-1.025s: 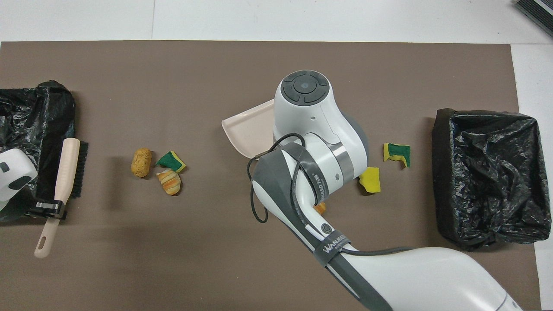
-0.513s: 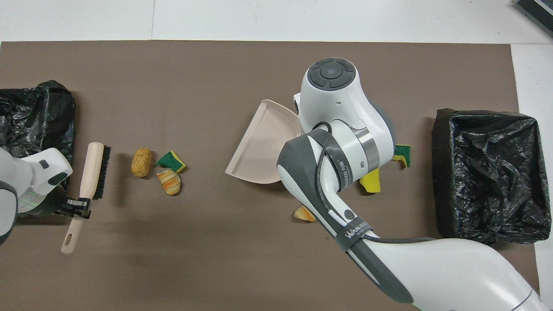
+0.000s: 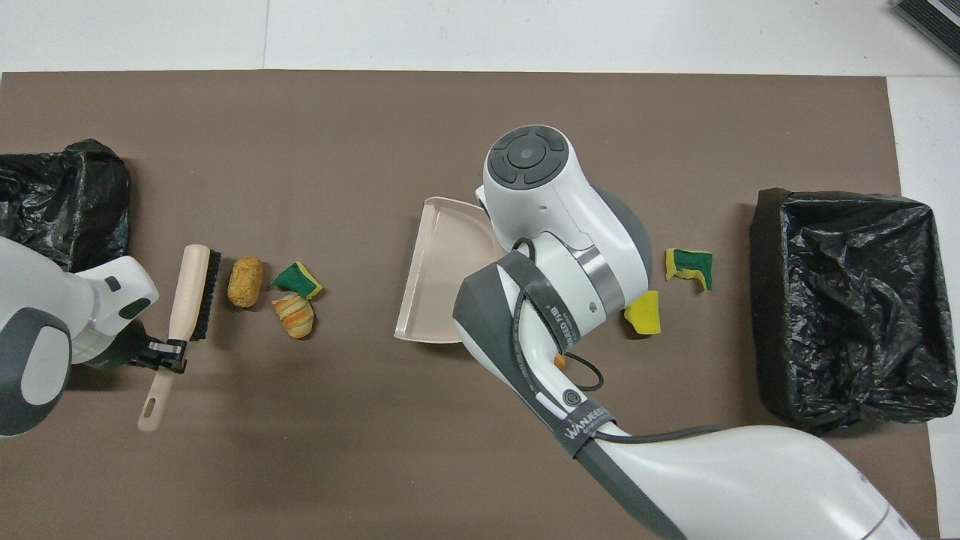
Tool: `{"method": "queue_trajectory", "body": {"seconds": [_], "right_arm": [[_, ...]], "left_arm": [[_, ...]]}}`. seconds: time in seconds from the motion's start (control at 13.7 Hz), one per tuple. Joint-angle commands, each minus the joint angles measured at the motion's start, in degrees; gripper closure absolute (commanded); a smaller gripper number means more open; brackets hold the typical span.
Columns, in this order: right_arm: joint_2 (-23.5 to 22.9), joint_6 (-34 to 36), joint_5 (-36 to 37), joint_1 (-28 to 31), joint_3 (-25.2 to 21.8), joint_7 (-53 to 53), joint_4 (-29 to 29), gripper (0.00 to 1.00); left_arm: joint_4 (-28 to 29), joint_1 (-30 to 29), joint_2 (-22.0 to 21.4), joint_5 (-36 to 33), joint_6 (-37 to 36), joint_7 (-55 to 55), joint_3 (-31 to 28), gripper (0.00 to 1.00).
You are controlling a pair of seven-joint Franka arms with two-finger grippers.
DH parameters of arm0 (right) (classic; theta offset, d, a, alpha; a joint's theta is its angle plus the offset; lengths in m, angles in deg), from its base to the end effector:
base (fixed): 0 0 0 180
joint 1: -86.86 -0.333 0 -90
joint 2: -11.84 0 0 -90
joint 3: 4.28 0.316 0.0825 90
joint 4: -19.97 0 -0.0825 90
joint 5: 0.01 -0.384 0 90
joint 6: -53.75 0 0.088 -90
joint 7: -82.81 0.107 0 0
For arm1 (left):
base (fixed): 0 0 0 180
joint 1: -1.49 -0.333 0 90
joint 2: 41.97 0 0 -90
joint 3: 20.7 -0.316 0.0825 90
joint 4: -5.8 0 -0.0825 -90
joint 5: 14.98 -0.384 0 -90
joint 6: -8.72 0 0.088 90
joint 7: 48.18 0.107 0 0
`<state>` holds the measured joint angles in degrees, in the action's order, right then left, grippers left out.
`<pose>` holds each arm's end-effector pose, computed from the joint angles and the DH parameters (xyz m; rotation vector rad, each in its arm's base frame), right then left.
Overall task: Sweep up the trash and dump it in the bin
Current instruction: 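Drag the dustpan toward the bread while the left gripper lowers the brush, then sweep bread and sponge pieces into the dustpan with the left gripper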
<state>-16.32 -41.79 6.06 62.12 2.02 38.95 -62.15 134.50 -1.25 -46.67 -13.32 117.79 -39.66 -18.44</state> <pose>0.5840 0.3257 0.3927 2.4398 1.9027 -0.4015 0.4783 0.0018 0.3823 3.0666 -0.1946 -0.3987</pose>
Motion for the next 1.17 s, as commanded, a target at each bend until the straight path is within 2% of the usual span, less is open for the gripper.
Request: {"method": "queue_trajectory", "body": {"seconds": [0.0, 0.29, 0.81, 1.1], "right_arm": [[-1.0, -2.1, 2.9, -1.0, 0.6, -1.8, -0.6, 1.00], [-1.2, -4.1, 3.1, -2.2, 0.7, -3.6, -0.7, 1.00], [-1.3, -5.3, 3.2, -2.5, 0.7, -3.9, -1.1, 1.00], [-1.3, -7.5, 2.8, -2.2, 0.7, -4.5, -1.7, 1.00]], "left_arm": [[1.7, 0.5, 0.7, 0.7, 2.8, 1.5, -0.7, 1.00], [2.2, 1.9, 2.1, 1.1, 5.0, 0.2, -0.5, 1.00], [6.9, 4.5, 1.0, 1.7, 5.1, -1.6, -0.5, 1.00], [7.4, 6.3, 0.9, 1.8, 4.7, -1.9, -0.4, 1.00]]}}
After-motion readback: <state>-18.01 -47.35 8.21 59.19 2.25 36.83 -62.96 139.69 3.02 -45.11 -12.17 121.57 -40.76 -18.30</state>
